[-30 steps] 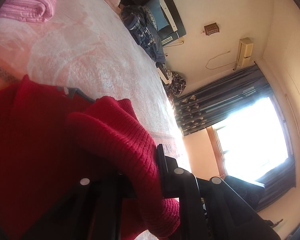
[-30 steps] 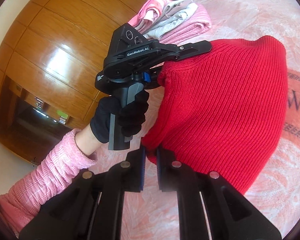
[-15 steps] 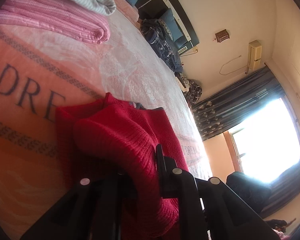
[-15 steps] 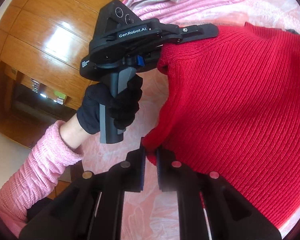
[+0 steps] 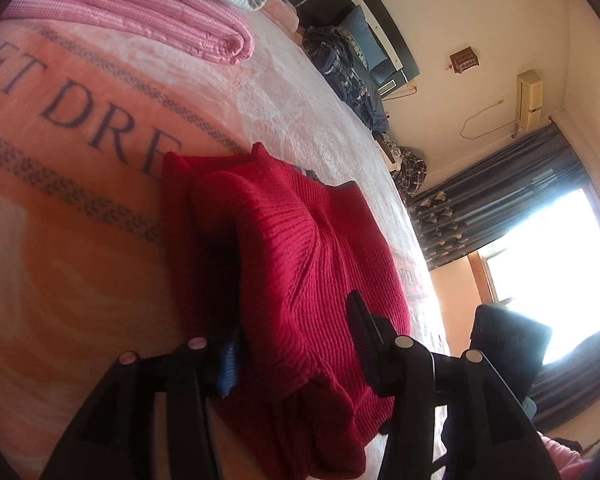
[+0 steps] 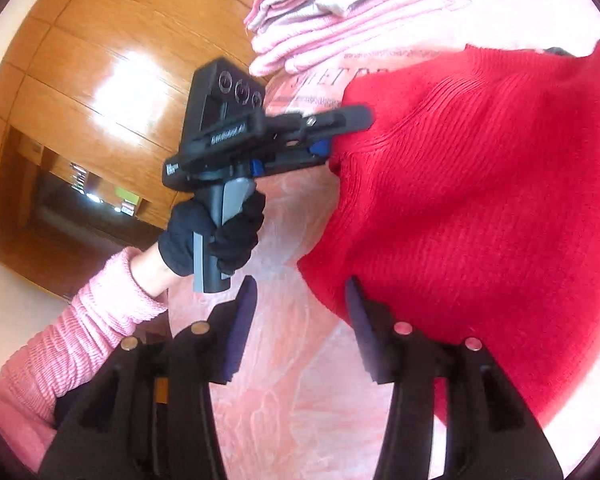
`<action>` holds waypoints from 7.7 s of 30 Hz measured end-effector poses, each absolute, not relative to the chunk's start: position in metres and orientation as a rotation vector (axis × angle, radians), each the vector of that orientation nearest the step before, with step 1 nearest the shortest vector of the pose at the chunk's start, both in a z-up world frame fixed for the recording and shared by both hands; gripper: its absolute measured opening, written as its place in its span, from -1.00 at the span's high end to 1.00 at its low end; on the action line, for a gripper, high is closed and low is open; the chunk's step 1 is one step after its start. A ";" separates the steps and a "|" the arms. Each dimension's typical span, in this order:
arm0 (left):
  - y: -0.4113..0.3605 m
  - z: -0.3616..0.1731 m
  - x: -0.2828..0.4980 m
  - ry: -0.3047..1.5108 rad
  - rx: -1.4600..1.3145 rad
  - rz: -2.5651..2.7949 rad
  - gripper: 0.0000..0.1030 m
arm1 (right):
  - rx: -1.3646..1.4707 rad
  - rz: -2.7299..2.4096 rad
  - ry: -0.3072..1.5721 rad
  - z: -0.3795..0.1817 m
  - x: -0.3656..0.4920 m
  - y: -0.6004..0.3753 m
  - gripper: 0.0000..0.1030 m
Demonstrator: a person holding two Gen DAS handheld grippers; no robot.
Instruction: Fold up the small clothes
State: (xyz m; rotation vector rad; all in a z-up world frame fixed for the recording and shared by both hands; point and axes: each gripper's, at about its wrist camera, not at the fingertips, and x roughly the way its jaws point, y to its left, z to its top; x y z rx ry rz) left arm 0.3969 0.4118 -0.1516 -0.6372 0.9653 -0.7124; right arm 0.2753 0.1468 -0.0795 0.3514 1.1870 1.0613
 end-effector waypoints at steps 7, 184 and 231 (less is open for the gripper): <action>0.390 -0.147 0.351 1.040 -0.528 -0.644 -0.12 | 0.340 0.750 1.186 -0.075 0.268 0.042 0.01; 0.179 -0.173 0.270 1.170 -0.404 -0.905 -0.08 | 0.666 0.588 1.254 -0.138 0.149 -0.154 -0.25; 0.179 -0.042 0.187 1.013 -0.113 -0.470 -0.38 | 0.325 0.397 1.086 -0.007 0.059 -0.122 -0.15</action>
